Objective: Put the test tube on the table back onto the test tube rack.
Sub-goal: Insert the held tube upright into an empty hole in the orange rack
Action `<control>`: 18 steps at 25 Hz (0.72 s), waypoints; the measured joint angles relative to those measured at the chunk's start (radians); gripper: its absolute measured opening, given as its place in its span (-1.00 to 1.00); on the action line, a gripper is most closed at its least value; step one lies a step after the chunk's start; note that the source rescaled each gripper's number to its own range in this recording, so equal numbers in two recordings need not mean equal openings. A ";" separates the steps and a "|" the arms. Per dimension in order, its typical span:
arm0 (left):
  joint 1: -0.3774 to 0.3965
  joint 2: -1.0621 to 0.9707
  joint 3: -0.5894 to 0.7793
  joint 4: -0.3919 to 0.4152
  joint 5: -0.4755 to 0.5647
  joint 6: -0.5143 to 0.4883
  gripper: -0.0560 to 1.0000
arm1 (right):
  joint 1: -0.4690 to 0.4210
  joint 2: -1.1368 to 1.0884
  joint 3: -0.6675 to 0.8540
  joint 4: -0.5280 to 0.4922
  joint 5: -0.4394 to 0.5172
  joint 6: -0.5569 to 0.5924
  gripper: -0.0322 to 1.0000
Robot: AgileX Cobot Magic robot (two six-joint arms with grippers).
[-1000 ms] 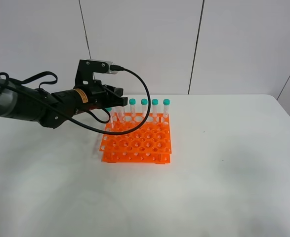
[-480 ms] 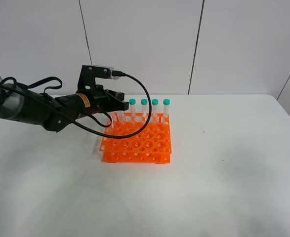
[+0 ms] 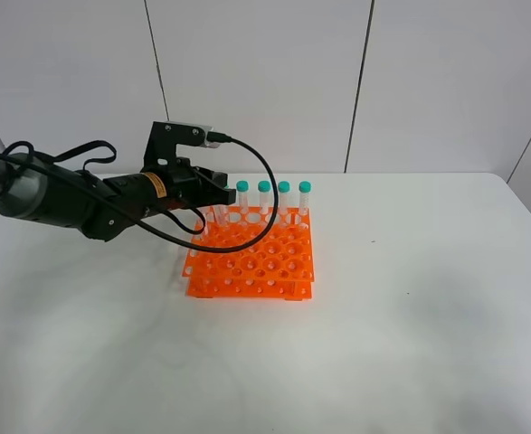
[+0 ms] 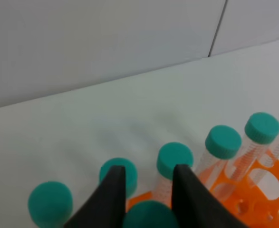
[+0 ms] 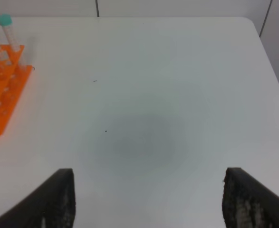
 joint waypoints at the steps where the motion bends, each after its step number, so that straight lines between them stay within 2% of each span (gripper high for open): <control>1: 0.000 0.005 -0.006 0.000 0.003 0.000 -0.89 | 0.000 0.000 0.000 0.000 0.000 0.000 0.71; 18: 0.000 0.047 -0.065 0.005 0.079 -0.024 -0.89 | 0.000 0.000 0.000 0.000 0.000 0.000 0.71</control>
